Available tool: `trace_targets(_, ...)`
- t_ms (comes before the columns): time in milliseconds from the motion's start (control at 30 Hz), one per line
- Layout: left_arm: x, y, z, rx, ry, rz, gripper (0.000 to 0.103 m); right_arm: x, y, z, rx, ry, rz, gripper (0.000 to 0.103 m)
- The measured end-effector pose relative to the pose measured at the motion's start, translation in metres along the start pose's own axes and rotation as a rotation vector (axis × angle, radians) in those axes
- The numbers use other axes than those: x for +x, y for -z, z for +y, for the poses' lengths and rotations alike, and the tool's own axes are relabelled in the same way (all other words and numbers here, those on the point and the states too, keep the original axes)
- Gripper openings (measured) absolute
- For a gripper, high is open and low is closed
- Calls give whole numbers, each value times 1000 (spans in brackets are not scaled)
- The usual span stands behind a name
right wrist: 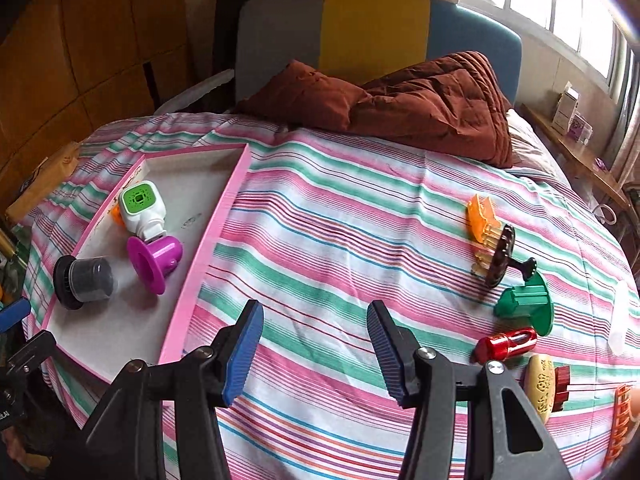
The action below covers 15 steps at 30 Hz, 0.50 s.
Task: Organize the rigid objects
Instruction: 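Move both tools toward the brown brush and orange chute on the bedspread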
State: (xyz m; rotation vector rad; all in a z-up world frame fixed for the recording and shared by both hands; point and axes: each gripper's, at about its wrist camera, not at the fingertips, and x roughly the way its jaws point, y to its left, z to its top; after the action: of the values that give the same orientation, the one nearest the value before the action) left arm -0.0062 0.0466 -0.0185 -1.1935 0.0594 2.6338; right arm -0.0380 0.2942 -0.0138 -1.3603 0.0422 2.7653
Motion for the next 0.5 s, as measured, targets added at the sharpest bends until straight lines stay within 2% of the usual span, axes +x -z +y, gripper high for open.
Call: trace_targets(500,2,-9,-20,44,22,-3,80,-13,0,-82,107,115,-11,54)
